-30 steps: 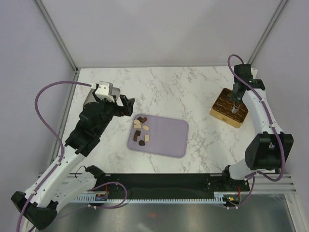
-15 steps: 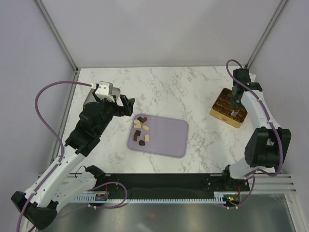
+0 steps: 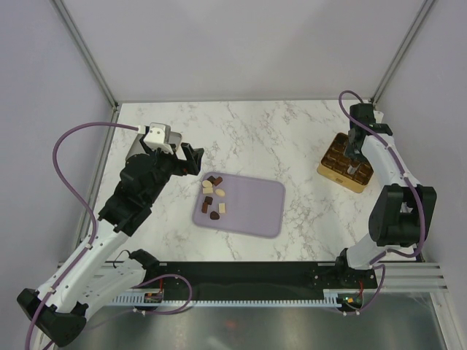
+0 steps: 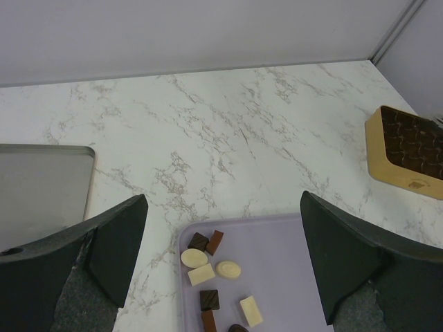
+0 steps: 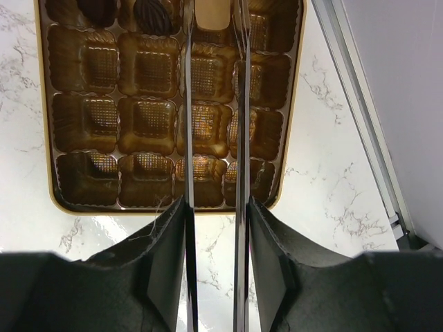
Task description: Pack the chocolate
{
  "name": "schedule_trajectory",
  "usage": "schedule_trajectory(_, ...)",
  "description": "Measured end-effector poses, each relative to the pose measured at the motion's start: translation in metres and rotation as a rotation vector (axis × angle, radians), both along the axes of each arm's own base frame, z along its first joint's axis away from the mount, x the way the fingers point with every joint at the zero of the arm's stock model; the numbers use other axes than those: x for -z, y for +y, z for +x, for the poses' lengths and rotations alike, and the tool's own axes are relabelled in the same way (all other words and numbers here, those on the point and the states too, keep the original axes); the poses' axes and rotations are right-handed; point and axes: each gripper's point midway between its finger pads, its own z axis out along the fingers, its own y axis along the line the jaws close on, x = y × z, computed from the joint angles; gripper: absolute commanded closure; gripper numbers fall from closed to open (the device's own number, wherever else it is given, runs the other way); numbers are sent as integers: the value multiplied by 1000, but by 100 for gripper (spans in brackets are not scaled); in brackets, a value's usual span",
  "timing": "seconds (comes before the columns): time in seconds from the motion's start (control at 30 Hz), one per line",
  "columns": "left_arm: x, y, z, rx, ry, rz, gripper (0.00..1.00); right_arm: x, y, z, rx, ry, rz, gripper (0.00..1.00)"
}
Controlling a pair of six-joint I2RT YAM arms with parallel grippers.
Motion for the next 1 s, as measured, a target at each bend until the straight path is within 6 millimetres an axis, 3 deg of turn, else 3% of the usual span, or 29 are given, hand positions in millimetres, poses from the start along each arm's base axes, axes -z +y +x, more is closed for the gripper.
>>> schedule_trajectory(0.33,0,0,0,0,0,0,0,3,2,2,-8,8,6,48)
schedule_trajectory(0.53,0,0,0,0,0,0,0,-16,22,5,-64,-35,21,48)
schedule_trajectory(0.63,0,0,0,-1,0,0,0,-38,57,8,-161,-92,36,49)
schedule_trajectory(0.77,0,1,1,-7,0,1,0,-64,118,4,-340,-160,79,49)
schedule_trajectory(0.9,1,3,2,-21,1,3,0,-77,193,-18,-569,-195,153,49)
schedule_trajectory(1.0,2,3,3,-25,4,6,0,-74,241,-47,-730,-191,210,49)
